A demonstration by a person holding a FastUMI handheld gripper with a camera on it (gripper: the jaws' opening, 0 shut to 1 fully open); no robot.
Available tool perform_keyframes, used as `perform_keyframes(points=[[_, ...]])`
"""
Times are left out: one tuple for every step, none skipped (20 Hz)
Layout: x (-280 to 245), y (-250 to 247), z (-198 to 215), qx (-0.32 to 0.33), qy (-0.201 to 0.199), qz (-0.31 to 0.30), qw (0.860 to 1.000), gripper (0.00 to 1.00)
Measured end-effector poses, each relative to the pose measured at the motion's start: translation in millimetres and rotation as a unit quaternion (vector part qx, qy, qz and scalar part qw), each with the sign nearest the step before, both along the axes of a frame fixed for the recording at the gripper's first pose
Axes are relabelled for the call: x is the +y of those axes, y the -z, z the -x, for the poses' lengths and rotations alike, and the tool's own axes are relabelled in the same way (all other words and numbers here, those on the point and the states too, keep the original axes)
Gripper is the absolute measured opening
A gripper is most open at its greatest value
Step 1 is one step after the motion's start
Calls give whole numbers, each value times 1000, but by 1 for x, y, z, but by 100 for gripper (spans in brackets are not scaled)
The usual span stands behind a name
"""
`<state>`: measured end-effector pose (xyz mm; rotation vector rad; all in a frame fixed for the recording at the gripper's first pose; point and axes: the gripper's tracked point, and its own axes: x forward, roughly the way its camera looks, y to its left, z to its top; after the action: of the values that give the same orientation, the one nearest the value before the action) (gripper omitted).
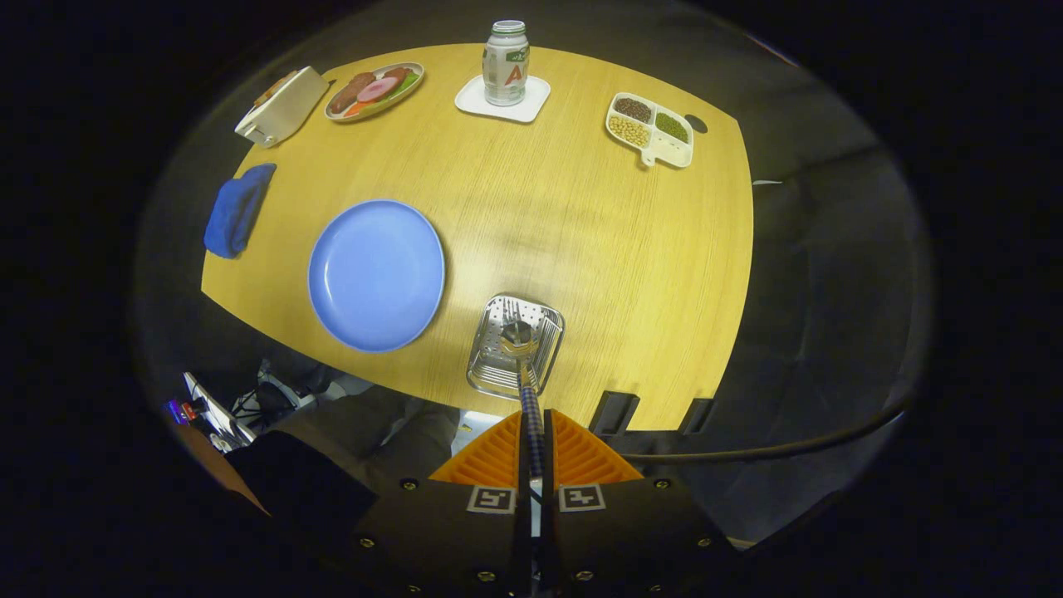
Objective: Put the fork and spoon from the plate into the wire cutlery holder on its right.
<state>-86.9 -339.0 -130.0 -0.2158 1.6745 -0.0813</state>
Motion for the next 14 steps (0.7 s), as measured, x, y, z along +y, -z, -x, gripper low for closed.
perform_keyframes(points=[[0,7,-4,-2,1,-2,1000,5],[-1,13,-7,-3,1,-2,1000,5],[-2,18,-9,-6,2,-2,1000,4],[-3,24,-10,-6,6,-3,1000,5],[-4,29,-11,-7,10,-3,1000,5],[-6,31,-9,-2,12,-1,1000,5],[-6,30,-9,-2,11,1,1000,5],[-6,31,-11,-12,10,1,1000,7],[-5,29,-15,-20,10,2,1000,12],[-6,26,-13,-26,10,4,1000,13],[-6,23,-11,-27,11,5,1000,32],[-5,21,-12,-29,12,3,999,44],[-6,20,-11,-33,13,3,999,51],[-5,19,-9,-34,14,2,999,52]])
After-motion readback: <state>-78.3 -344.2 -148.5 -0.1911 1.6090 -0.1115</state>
